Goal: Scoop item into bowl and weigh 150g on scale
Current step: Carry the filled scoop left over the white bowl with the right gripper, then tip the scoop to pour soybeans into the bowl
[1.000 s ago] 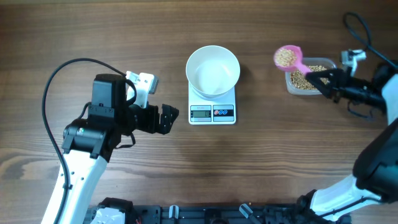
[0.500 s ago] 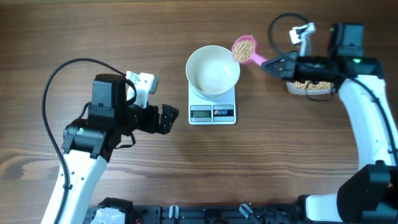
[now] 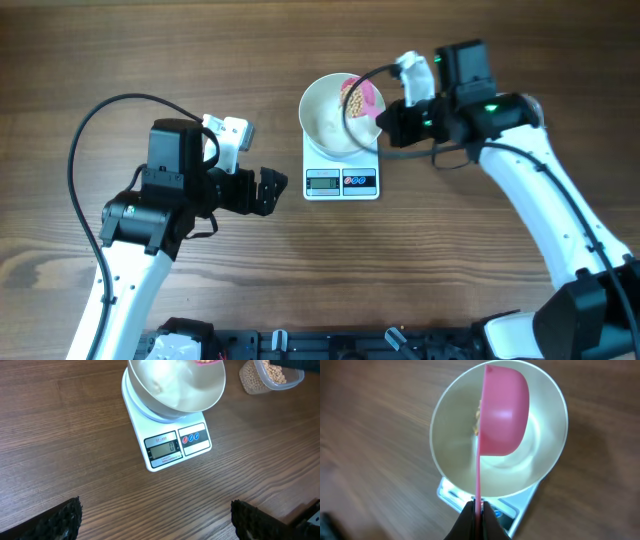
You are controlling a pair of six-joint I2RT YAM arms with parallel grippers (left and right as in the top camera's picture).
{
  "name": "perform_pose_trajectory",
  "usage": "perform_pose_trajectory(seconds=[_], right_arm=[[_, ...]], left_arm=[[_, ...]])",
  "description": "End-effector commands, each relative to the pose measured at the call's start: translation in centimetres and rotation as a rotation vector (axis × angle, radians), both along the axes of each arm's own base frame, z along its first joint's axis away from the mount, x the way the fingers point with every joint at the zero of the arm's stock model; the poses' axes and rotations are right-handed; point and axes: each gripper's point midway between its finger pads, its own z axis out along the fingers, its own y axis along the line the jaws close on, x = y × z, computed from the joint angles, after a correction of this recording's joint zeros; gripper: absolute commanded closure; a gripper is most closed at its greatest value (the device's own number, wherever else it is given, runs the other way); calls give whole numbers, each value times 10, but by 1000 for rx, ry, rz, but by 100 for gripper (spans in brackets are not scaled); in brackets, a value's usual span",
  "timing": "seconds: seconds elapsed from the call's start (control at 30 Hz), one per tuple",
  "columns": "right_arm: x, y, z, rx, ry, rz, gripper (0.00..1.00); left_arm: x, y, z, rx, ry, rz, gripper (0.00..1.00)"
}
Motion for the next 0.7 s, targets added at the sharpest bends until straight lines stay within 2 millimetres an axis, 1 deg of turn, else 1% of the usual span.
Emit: perform_pose_trajectory(seconds=[0.0, 0.1, 0.27, 0.57, 0.67], right_arm=[[12, 1, 9, -184, -186, 81, 96], [20, 4, 13, -262, -263, 79, 96], [22, 1, 12, -372, -314, 105, 96], [16, 12, 20, -441, -397, 227, 96], [18, 8, 25, -475, -421, 217, 96]], left_arm=[[0, 0, 0, -8, 5, -2, 0], [0, 0, 0, -8, 5, -2, 0], [0, 0, 0, -8, 5, -2, 0], [0, 0, 0, -8, 5, -2, 0], [0, 0, 0, -8, 5, -2, 0]])
